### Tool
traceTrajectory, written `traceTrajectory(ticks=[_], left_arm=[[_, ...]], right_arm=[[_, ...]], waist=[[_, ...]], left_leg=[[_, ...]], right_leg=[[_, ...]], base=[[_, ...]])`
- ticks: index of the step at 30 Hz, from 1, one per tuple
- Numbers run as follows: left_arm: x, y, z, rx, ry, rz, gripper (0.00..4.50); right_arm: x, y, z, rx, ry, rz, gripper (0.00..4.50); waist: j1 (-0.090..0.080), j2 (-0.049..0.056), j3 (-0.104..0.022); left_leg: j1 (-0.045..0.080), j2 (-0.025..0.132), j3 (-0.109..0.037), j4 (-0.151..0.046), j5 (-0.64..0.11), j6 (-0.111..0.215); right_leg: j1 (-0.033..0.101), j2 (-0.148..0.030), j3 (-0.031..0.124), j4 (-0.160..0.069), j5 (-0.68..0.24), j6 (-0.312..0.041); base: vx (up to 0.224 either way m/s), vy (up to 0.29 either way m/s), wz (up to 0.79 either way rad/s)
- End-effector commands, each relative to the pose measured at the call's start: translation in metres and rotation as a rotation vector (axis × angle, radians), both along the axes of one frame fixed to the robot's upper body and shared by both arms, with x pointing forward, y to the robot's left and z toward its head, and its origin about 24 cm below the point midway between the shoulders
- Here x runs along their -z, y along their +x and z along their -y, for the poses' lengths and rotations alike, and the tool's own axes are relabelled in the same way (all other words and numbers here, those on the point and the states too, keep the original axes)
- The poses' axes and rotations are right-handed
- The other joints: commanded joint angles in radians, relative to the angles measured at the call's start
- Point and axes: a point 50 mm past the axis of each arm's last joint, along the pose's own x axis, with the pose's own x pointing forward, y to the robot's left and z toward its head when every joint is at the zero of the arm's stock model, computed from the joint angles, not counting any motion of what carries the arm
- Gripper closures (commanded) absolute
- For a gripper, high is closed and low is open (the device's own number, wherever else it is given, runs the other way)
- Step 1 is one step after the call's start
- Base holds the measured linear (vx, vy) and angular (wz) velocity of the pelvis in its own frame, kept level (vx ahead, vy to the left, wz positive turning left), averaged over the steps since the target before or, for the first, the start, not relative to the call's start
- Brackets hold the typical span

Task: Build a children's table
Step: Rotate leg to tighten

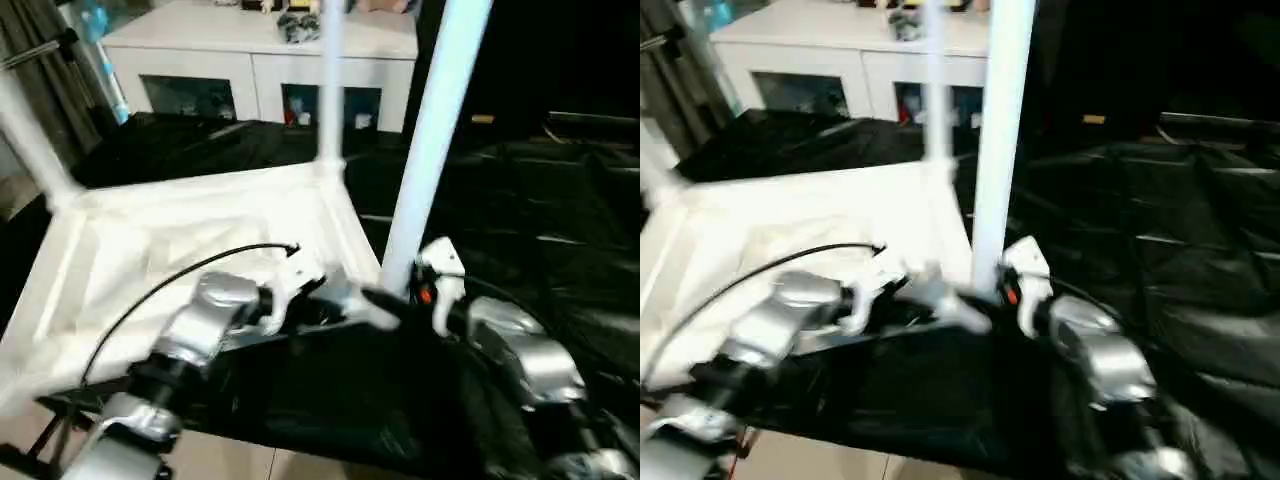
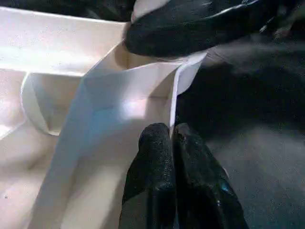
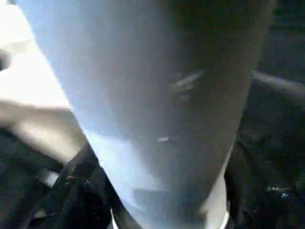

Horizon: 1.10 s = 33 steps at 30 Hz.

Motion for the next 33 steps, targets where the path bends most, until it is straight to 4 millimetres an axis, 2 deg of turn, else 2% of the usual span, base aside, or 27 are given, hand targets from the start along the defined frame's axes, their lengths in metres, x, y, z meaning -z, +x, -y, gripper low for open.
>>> traceTrajectory(ticks=[1, 2, 3, 4, 6, 7, 8, 9, 10, 12, 13, 14, 16, 18, 19, 20, 21, 22, 23, 24, 25, 26, 28, 30, 33], left_arm=[[-0.004, 0.001, 0.021, 0.001, -0.015, 0.022, 4.5], [-0.004, 0.001, 0.021, 0.008, -0.017, 0.025, 4.5], [-0.005, -0.001, 0.021, 0.024, -0.02, 0.029, 4.5], [-0.005, -0.001, 0.021, 0.027, -0.02, 0.029, 4.5], [-0.006, -0.002, 0.018, 0.055, -0.019, 0.041, 4.5], [-0.006, -0.004, 0.016, 0.082, -0.024, 0.039, 4.5], [-0.006, -0.005, 0.015, 0.092, -0.025, 0.037, 4.5], [-0.005, -0.008, 0.013, 0.127, -0.032, 0.032, 4.5], [-0.006, -0.009, 0.011, 0.151, -0.037, 0.029, 4.5], [-0.007, -0.012, 0.007, 0.196, -0.042, 0.03, 4.5], [-0.008, -0.014, 0.003, 0.24, -0.052, 0.028, 4.5], [-0.009, -0.017, -0.001, 0.271, -0.057, 0.022, 4.5], [-0.01, -0.019, -0.007, 0.304, -0.061, 0.016, 4.5], [-0.01, -0.019, -0.011, 0.316, -0.068, 0.011, 4.5], [-0.011, -0.02, -0.015, 0.329, -0.064, 0.009, 4.5], [-0.01, -0.021, -0.018, 0.349, -0.052, 0.0, 4.5], [-0.009, -0.022, -0.02, 0.363, -0.043, -0.006, 4.5], [-0.009, -0.024, -0.023, 0.398, -0.026, -0.023, 4.5], [-0.009, -0.024, -0.024, 0.403, -0.024, -0.026, 4.5], [-0.009, -0.024, -0.024, 0.403, -0.024, -0.026, 4.5], [-0.01, -0.023, -0.027, 0.42, -0.015, -0.025, 4.5], [-0.01, -0.023, -0.027, 0.42, -0.015, -0.025, 4.5], [-0.01, -0.021, -0.029, 0.417, -0.003, -0.016, 4.5], [-0.011, -0.018, -0.03, 0.4, 0.003, -0.008, 4.5], [-0.012, -0.018, -0.027, 0.389, -0.027, -0.017, 4.5]], right_arm=[[0.02, -0.012, -0.034, -0.089, 0.007, -0.09, 1.87], [0.019, -0.011, -0.035, -0.085, 0.026, -0.09, 1.31], [0.016, -0.01, -0.037, -0.088, 0.085, -0.105, 1.31], [0.016, -0.01, -0.038, -0.089, 0.095, -0.107, 1.17], [0.012, -0.011, -0.039, -0.136, 0.104, -0.095, 1.08], [0.011, -0.012, -0.038, -0.172, 0.08, -0.078, 1.08], [0.01, -0.012, -0.038, -0.186, 0.067, -0.07, 0.98], [0.009, -0.014, -0.035, -0.24, 0.039, -0.048, 0.98], [0.007, -0.016, -0.032, -0.28, 0.03, -0.036, 0.98], [0.003, -0.02, -0.026, -0.346, 0.02, -0.024, 0.98], [0.0, -0.023, -0.022, -0.408, 0.011, -0.013, 0.98], [-0.002, -0.026, -0.018, -0.458, 0.008, -0.008, 0.98], [-0.006, -0.031, -0.012, -0.536, 0.025, -0.028, 0.98], [-0.009, -0.035, -0.008, -0.602, 0.031, -0.04, 0.98], [-0.01, -0.036, -0.004, -0.641, 0.014, -0.043, 0.98], [-0.011, -0.035, -0.002, -0.661, 0.004, -0.05, 0.98], [-0.011, -0.035, -0.001, -0.671, -0.001, -0.056, 0.98], [-0.013, -0.036, 0.001, -0.71, 0.005, -0.072, 0.98], [-0.014, -0.036, 0.001, -0.717, 0.006, -0.074, 0.98], [-0.014, -0.036, 0.001, -0.717, 0.006, -0.074, 1.15], [-0.016, -0.039, 0.001, -0.769, 0.016, -0.101, 1.15], [-0.016, -0.039, 0.001, -0.771, 0.015, -0.103, 1.34], [-0.014, -0.04, 0.001, -0.788, 0.002, -0.123, 1.37], [-0.012, -0.038, 0.0, -0.785, -0.007, -0.126, 1.64], [-0.013, -0.038, -0.003, -0.789, 0.02, -0.125, 1.76]], waist=[[-0.001, -0.02, -0.034], [0.001, -0.013, -0.034], [0.0, -0.015, -0.036], [0.001, -0.01, -0.038], [0.002, -0.009, -0.04], [0.003, 0.002, -0.041], [0.0, -0.004, -0.044], [0.001, -0.001, -0.045], [0.0, -0.005, -0.047], [0.001, -0.006, -0.049], [0.001, -0.011, -0.053], [0.006, -0.007, -0.055], [0.009, -0.008, -0.055], [0.021, -0.008, -0.054], [0.025, -0.003, -0.052], [0.028, -0.002, -0.052], [0.029, -0.002, -0.051], [0.03, -0.007, -0.05], [0.032, -0.004, -0.049], [0.032, -0.004, -0.049], [0.034, -0.014, -0.049], [0.037, -0.01, -0.048], [0.04, -0.012, -0.049], [0.044, -0.012, -0.049], [0.044, -0.01, -0.05]], left_leg=[[-0.003, 0.003, -0.006, -0.08, -0.327, -0.003], [-0.003, 0.005, -0.006, -0.08, -0.322, 0.008], [-0.005, 0.005, -0.005, -0.08, -0.314, 0.013], [-0.006, 0.008, -0.006, -0.081, -0.295, 0.017], [-0.01, 0.01, -0.006, -0.081, -0.274, 0.019], [-0.01, 0.01, -0.006, -0.081, -0.268, 0.018], [-0.011, 0.01, -0.004, -0.079, -0.256, 0.02], [-0.012, 0.01, -0.005, -0.079, -0.246, 0.021], [-0.013, 0.009, -0.003, -0.075, -0.23, 0.031], [-0.015, 0.008, 0.0, -0.071, -0.195, 0.049], [-0.016, 0.008, 0.002, -0.068, -0.165, 0.064], [-0.016, 0.01, 0.001, -0.065, -0.14, 0.08], [-0.015, 0.012, 0.003, -0.064, -0.124, 0.096], [-0.013, 0.016, 0.005, -0.063, -0.114, 0.109], [-0.012, 0.017, 0.005, -0.065, -0.123, 0.105], [-0.009, 0.018, 0.006, -0.065, -0.133, 0.099], [-0.009, 0.019, 0.006, -0.066, -0.138, 0.096], [-0.009, 0.019, 0.007, -0.067, -0.151, 0.089], [-0.008, 0.02, 0.006, -0.068, -0.161, 0.085], [-0.008, 0.02, 0.006, -0.068, -0.163, 0.081], [-0.008, 0.019, 0.006, -0.068, -0.162, 0.078], [-0.008, 0.02, 0.007, -0.068, -0.161, 0.078], [-0.007, 0.02, 0.007, -0.068, -0.159, 0.073], [-0.008, 0.019, 0.008, -0.067, -0.146, 0.067], [-0.008, 0.018, 0.006, -0.068, -0.147, 0.06]], right_leg=[[0.03, -0.044, 0.024, -0.109, -0.456, -0.13], [0.028, -0.046, 0.027, -0.108, -0.449, -0.133], [0.03, -0.045, 0.027, -0.108, -0.437, -0.135], [0.032, -0.045, 0.028, -0.104, -0.394, -0.146], [0.037, -0.044, 0.027, -0.096, -0.321, -0.166], [0.039, -0.044, 0.027, -0.091, -0.283, -0.18], [0.041, -0.043, 0.027, -0.089, -0.24, -0.193], [0.043, -0.045, 0.027, -0.087, -0.222, -0.2], [0.047, -0.043, 0.026, -0.085, -0.185, -0.211], [0.052, -0.044, 0.026, -0.081, -0.13, -0.226], [0.054, -0.044, 0.026, -0.076, -0.085, -0.238], [0.056, -0.044, 0.025, -0.07, -0.045, -0.249], [0.055, -0.044, 0.025, -0.067, -0.007, -0.262], [0.054, -0.043, 0.023, -0.065, 0.002, -0.275], [0.052, -0.042, 0.021, -0.065, -0.012, -0.278], [0.051, -0.043, 0.021, -0.066, -0.027, -0.279], [0.051, -0.043, 0.022, -0.066, -0.033, -0.279], [0.051, -0.043, 0.022, -0.067, -0.047, -0.278], [0.05, -0.044, 0.022, -0.067, -0.065, -0.277], [0.05, -0.044, 0.023, -0.067, -0.071, -0.274], [0.052, -0.044, 0.023, -0.068, -0.084, -0.271], [0.049, -0.045, 0.024, -0.069, -0.102, -0.265], [0.049, -0.047, 0.025, -0.069, -0.115, -0.261], [0.048, -0.046, 0.026, -0.068, -0.106, -0.258], [0.049, -0.046, 0.025, -0.068, -0.108, -0.255]], base=[[0.0, 0.0, 0.0], [0.0, 0.0, 0.0], [0.0, 0.0, 0.0], [0.0, 0.0, 0.0], [0.0, 0.0, 0.0], [0.0, 0.0, 0.0], [0.0, 0.0, 0.0], [0.0, 0.0, 0.0], [0.0, 0.0, 0.0], [0.0, 0.0, 0.0], [0.0, 0.0, 0.0], [0.0, 0.0, 0.0], [0.0, 0.0, 0.0], [0.0, 0.0, 0.0], [0.0, 0.0, 0.0], [0.0, 0.0, 0.0], [0.0, 0.0, 0.0], [0.0, 0.0, 0.0], [0.0, 0.0, 0.0], [0.0, 0.0, 0.0], [0.0, 0.0, 0.0], [0.0, 0.0, 0.0], [0.0, 0.0, 0.0], [0.0, 0.0, 0.0], [0.0, 0.0, 0.0]])
